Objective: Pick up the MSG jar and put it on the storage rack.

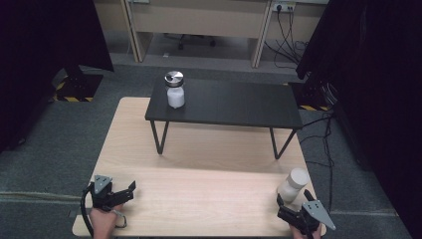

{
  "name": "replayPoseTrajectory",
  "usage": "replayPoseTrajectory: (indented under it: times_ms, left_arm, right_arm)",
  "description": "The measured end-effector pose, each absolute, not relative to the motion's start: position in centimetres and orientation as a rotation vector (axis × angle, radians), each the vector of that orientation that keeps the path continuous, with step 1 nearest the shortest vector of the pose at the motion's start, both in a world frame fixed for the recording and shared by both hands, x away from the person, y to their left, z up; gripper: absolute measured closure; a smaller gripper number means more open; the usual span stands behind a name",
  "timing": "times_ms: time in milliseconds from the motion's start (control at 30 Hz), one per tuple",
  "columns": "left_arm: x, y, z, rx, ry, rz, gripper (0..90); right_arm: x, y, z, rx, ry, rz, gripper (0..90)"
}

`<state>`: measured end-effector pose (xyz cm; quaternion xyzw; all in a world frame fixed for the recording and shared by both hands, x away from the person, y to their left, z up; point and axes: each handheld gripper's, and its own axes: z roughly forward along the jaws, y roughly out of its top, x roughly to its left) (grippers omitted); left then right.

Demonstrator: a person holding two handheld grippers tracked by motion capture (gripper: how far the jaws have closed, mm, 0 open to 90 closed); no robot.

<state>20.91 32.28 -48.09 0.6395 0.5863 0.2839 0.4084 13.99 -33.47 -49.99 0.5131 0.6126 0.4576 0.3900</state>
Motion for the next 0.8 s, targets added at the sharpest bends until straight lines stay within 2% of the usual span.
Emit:
replayPoseTrajectory:
  times_ms: [800]
  left_arm:
    - [20.8, 32.3, -48.1, 1.605, 1.479, 0.718, 0.0]
  right_arm:
    - [15.7, -33.7, -47.7, 1.334, 1.487, 1.21, 2.4]
